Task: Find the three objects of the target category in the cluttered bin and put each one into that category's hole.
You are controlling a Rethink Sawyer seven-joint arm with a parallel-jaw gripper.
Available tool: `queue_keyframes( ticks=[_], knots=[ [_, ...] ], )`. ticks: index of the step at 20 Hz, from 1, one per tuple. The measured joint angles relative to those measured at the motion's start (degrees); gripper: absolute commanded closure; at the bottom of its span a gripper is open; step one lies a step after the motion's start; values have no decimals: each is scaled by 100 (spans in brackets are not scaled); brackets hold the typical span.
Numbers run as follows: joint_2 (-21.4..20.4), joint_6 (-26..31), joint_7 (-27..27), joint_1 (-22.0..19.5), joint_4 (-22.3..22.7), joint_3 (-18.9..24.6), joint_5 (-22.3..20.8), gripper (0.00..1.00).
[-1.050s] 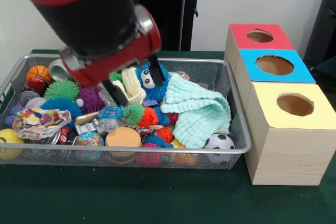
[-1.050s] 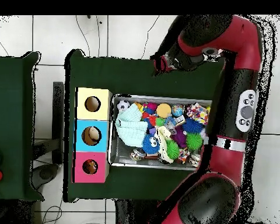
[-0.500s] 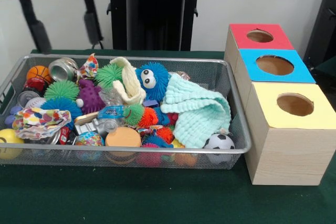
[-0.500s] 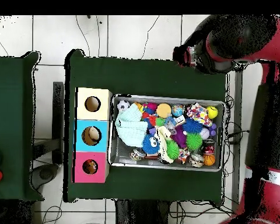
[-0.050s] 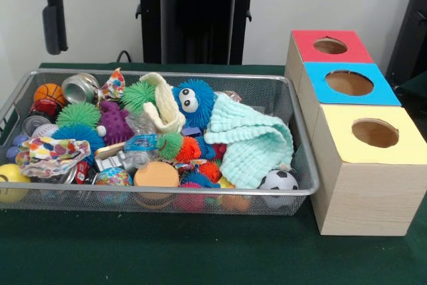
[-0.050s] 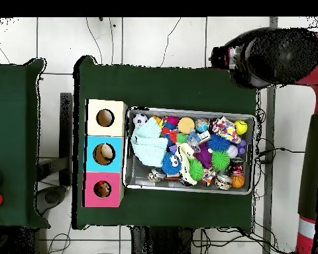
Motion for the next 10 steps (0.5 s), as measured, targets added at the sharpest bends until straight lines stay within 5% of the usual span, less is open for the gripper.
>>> queue_keyframes(
  ticks=[10],
  knots=[
    [29, -58, 18, 205, 270, -564, 324, 0]
  ],
)
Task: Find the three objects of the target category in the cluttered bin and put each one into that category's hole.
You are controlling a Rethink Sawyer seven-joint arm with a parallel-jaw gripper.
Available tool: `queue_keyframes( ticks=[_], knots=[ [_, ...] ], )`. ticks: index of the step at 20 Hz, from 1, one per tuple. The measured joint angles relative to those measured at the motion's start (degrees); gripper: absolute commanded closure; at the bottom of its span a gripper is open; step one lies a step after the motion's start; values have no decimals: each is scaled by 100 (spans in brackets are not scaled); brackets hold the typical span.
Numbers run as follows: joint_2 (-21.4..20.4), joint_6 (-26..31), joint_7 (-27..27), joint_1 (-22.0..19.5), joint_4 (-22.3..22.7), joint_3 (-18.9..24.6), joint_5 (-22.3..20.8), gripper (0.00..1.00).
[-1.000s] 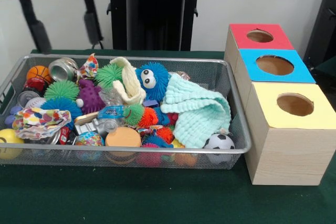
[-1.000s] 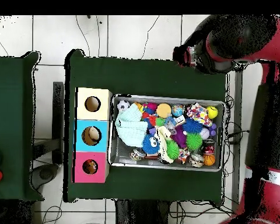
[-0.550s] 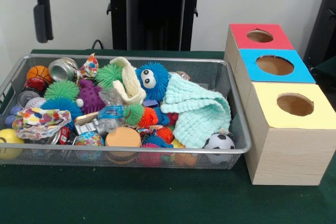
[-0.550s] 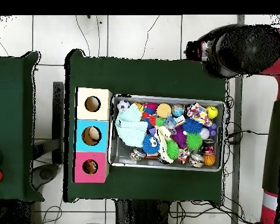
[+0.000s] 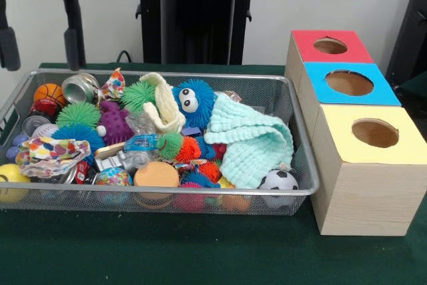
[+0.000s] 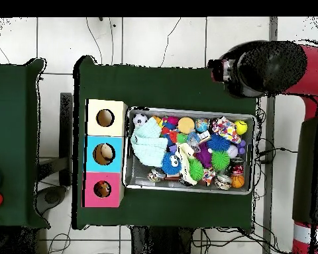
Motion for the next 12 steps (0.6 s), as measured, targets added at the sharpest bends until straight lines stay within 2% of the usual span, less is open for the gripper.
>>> queue_keyframes(
  ticks=[4, 11, 12],
  knots=[
    [118, 0, 0, 138, -108, -103, 8, 0],
    [649, 243, 0, 532, -746, -163, 8, 0],
    [796, 363, 0, 621, -954, -162, 7, 0]
  ],
)
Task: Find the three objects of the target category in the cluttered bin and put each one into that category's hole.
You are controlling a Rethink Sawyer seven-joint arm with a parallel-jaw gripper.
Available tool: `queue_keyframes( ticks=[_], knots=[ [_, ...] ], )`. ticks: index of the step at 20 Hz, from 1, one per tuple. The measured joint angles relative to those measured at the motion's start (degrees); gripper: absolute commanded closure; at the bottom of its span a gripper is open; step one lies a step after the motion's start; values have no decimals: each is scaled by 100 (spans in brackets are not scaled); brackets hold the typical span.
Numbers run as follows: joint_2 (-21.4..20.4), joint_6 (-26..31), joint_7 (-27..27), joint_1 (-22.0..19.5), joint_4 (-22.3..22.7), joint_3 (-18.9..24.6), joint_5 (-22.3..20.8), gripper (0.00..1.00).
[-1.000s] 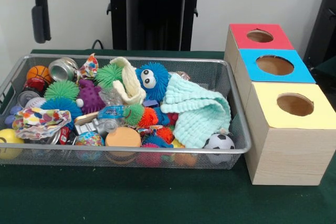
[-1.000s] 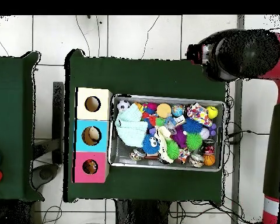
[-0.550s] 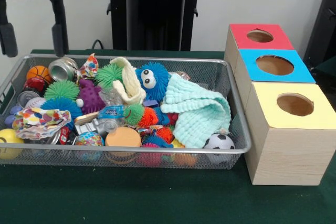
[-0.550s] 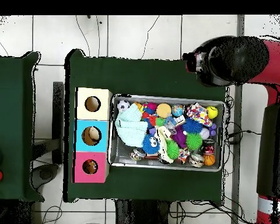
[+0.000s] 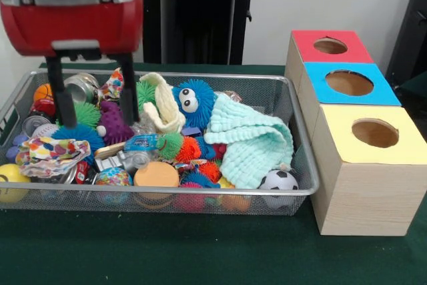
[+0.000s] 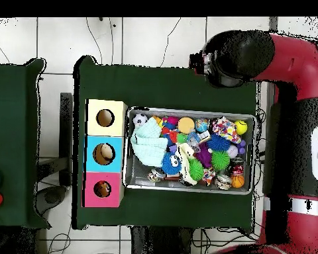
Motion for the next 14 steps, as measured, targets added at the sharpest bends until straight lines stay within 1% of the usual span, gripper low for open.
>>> queue_keyframes(
  ticks=[2, 4, 7, 11, 12, 14],
  knots=[
    [181, 178, 0, 101, -267, 1, -6, 0],
    [456, 483, 0, 234, -663, 2, -16, 0],
    [690, 788, 0, 310, -902, -1, -4, 0],
    [642, 784, 0, 226, -597, -72, 116, 0],
    [506, 711, 0, 114, -244, -125, 204, 0],
    [387, 623, 0, 15, 32, -149, 260, 0]
  ],
)
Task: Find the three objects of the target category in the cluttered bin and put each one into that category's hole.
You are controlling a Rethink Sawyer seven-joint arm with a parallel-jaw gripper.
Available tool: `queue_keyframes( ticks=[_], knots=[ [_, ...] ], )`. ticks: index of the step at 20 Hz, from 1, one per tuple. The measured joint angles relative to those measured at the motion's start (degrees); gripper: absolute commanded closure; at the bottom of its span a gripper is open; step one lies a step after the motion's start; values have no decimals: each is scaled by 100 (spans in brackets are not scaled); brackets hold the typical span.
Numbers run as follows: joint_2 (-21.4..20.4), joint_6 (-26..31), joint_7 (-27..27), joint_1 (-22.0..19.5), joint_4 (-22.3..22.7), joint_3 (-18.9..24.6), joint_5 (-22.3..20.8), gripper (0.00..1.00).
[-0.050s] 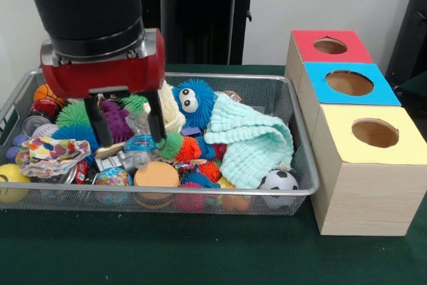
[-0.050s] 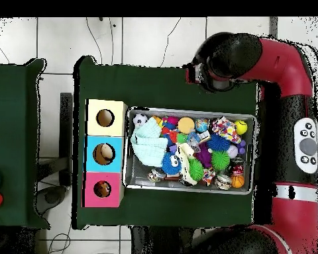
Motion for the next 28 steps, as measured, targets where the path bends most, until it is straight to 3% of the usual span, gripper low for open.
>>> queue_keyframes(
  ticks=[8, 17, 28],
  knots=[
    [-712, -611, 0, -571, 1397, -80, 288, 0],
    [-1359, -1337, 0, -930, 2543, -203, 347, 0],
    [-1847, -2630, 0, -962, 3704, -523, 351, 0]
  ],
)
